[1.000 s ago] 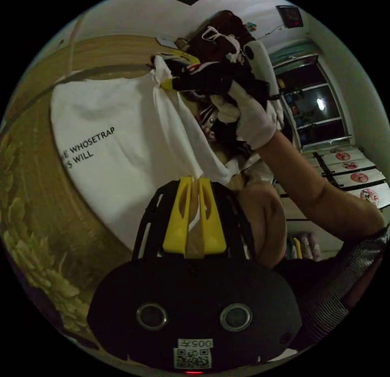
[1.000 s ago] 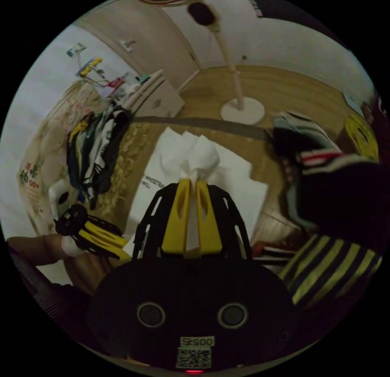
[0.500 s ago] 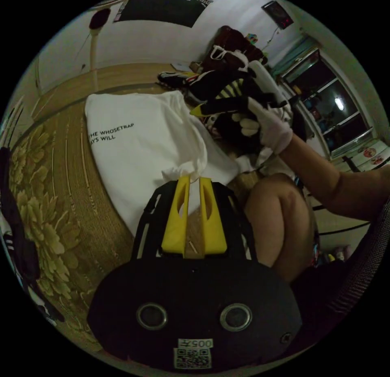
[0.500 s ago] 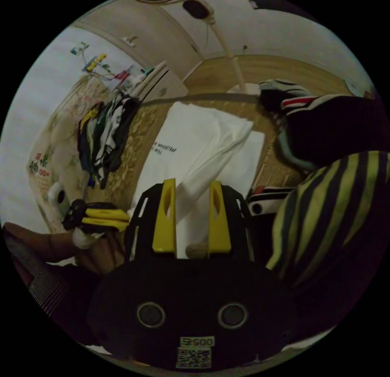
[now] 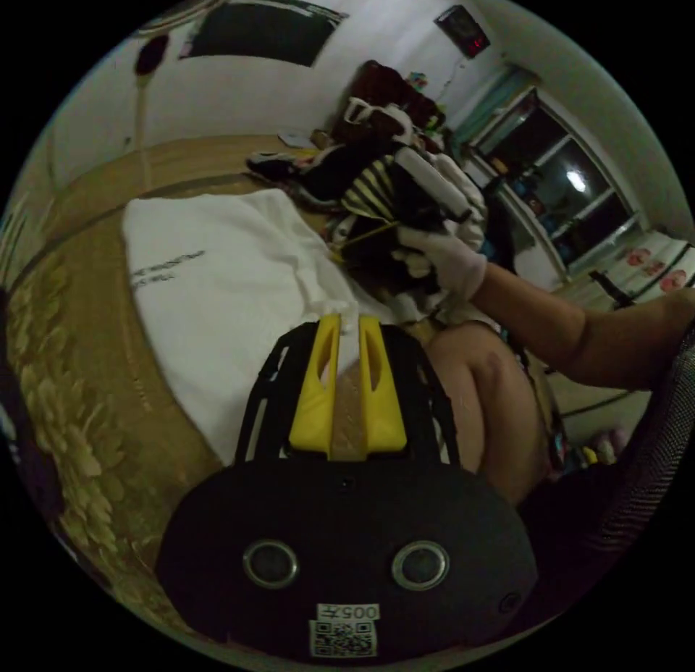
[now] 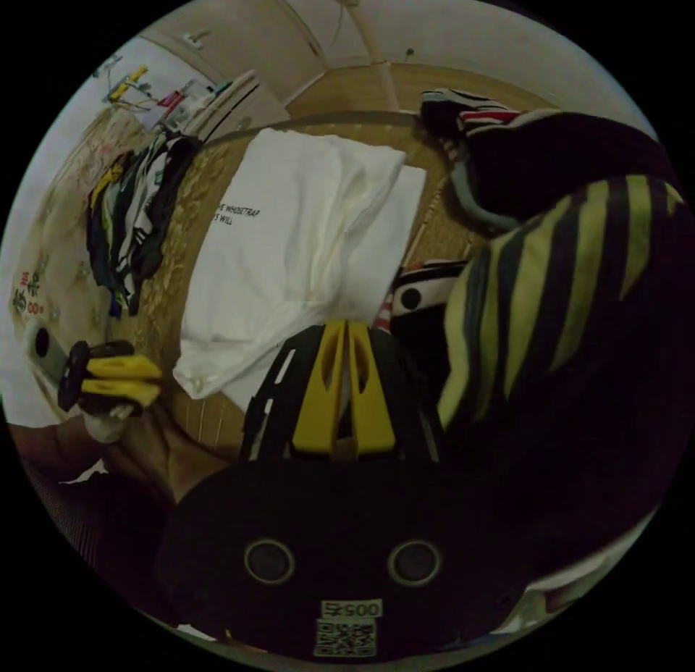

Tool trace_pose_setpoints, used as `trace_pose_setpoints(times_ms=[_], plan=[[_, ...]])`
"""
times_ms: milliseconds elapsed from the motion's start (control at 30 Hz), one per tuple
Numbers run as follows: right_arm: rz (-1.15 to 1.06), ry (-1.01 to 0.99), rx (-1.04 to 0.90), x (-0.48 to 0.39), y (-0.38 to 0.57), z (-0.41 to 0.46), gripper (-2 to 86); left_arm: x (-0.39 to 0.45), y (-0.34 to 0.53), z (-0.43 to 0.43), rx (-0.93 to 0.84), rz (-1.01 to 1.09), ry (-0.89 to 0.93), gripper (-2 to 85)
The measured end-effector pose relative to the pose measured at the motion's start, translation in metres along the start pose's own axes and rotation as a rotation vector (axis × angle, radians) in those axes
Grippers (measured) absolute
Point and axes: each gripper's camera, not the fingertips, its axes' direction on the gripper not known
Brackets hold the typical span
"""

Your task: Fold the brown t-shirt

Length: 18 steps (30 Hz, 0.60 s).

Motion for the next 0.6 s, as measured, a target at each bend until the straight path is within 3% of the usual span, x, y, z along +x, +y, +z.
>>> trace_pose_setpoints(times_ms=[100,200,300,367,600], plan=[[0.016,-0.104,0.07,0.012,0.01,-0.011,0.4,-0.017,0.003,0.009,0.001,-0.083,-0.033,4.2],[-0.002,-0.176,0.061,0.017,0.008,-0.007,4.9,-0.019,-0.003,0.048,-0.112,-0.077,0.145,5.0],[-0.029,-0.127,-0.017,0.015,0.0,0.01,6.2,0.0,-0.011,0.085,-0.19,-0.035,0.277,5.2],[-0.064,-0.077,-0.036,0.01,0.0,0.014,2.3,0.019,-0.017,0.102,-0.221,0.011,0.313,5.2],[-0.056,0.053,0.023,0.022,0.031,-0.004,-1.6,0.055,-0.021,0.141,-0.266,0.064,0.344,5.1]])
